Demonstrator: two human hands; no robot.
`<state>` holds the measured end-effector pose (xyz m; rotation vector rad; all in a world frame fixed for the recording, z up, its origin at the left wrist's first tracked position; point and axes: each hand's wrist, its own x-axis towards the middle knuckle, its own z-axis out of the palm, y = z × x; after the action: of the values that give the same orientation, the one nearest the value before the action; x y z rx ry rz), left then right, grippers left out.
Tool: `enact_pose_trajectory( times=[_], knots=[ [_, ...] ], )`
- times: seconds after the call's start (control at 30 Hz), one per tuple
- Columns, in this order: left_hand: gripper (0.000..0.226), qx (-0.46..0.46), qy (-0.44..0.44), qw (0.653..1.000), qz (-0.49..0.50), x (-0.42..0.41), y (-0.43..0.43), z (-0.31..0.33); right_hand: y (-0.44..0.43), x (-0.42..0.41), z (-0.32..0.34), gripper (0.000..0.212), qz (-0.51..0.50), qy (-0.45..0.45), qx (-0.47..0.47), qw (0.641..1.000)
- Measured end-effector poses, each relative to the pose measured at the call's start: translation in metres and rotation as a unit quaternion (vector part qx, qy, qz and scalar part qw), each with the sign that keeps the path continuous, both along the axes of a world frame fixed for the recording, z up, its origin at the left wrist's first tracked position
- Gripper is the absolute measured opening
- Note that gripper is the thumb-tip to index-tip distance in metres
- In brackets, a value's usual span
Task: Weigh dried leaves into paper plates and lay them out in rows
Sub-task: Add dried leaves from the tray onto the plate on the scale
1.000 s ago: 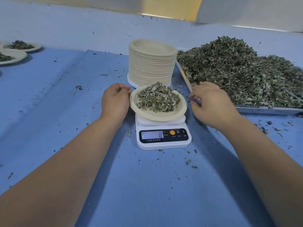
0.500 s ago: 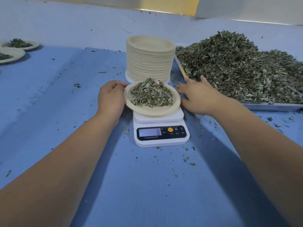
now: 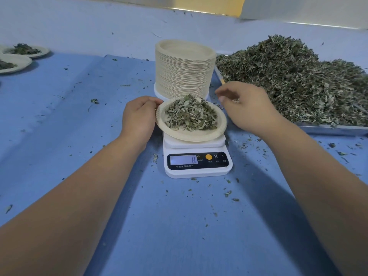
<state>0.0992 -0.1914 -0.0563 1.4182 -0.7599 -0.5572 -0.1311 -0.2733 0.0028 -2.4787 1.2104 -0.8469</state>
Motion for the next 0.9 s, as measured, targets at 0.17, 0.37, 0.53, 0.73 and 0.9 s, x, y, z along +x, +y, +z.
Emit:
enact_pose_trajectory(
  times=[0.17,0.37,0.53,0.73,0.9],
  knots=[
    [0.04,0.006,0.001,1.0,0.001,0.0,0.002,0.001,0.018,0.029,0.016,0.061,0.105,0.127,0.04,0.985],
    [0.031,0.021,-0.001,1.0,-0.004,-0.001,0.004,0.002,0.033,0.059,0.015,0.056,0.1,0.207,0.017,0.973],
    [0.026,0.027,0.001,1.0,0.013,-0.001,0.003,0.002,0.041,0.056,0.019,0.046,0.107,0.196,0.015,0.975],
    [0.026,0.028,-0.009,0.999,0.014,-0.002,0.002,0.002,0.042,0.045,0.04,0.039,0.098,0.213,0.018,0.972],
    [0.026,0.029,-0.012,0.999,0.015,-0.002,0.002,0.001,0.039,0.048,0.031,0.035,0.116,0.224,0.002,0.968]
  ],
)
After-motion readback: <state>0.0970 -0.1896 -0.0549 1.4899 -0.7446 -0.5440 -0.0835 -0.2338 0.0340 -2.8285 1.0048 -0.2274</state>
